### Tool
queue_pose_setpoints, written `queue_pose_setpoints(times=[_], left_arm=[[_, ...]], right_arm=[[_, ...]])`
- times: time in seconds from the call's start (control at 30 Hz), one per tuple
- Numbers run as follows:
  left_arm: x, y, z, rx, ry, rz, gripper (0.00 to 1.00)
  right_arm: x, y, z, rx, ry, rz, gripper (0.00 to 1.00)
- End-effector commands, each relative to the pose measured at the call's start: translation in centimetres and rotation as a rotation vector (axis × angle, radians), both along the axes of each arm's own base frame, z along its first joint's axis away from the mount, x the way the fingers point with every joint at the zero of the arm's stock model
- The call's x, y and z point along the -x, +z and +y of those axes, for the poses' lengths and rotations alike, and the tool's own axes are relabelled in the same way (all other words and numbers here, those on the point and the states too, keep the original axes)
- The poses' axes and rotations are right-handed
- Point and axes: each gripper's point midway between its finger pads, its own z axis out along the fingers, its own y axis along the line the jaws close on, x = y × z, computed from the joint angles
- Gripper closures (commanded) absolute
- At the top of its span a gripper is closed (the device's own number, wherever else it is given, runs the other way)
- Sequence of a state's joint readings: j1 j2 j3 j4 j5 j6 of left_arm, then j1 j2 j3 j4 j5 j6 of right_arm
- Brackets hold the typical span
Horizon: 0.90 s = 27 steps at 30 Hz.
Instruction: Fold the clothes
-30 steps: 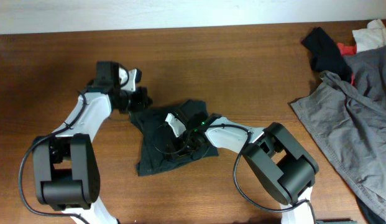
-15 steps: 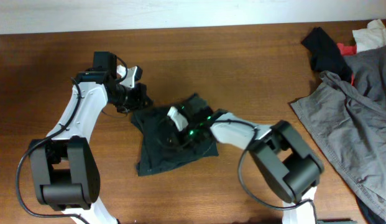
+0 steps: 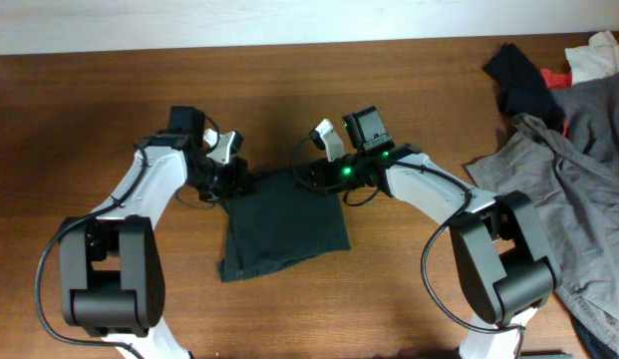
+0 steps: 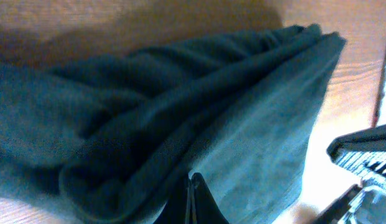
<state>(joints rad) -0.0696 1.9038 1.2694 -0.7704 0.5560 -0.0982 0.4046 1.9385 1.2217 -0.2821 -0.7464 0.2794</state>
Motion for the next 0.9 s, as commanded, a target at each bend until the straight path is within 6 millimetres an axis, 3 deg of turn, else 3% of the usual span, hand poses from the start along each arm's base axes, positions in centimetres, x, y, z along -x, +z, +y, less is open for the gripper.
queue_pose_setpoints(times=[0.0,0.17,0.37,0.8,0.87], left_arm=[[-0.2,-1.1,1.0,-0.071,-0.004,-0.027,1.00],[-1.4,-1.5,2.2,-0.150,0.014,-0.076,1.00],[-2.6,-1.3,2.3,-0.156,0.020,-0.128,1.00],[-3.8,-1.3,3.1,-0.209,0.038,-0.179,1.00],[-4.6,-0.1,3.3,-0.206,0.046,-0.204,1.00]], right_arm=[[-1.8,-0.6,-1.0,0.094,-0.062,-0.079,0.96],[-3.8,-1.5,-1.9,0.178,-0.132,-0.156,0.94],[-6.1,-2.9,-3.3,0.267,-0.215,-0.226,0.96],[-6.0,-7.0,-4.0,0.337,-0.224,-0.177,0.95],[-6.3,-6.7,-4.0,0.326,-0.228,-0.185,0.88]])
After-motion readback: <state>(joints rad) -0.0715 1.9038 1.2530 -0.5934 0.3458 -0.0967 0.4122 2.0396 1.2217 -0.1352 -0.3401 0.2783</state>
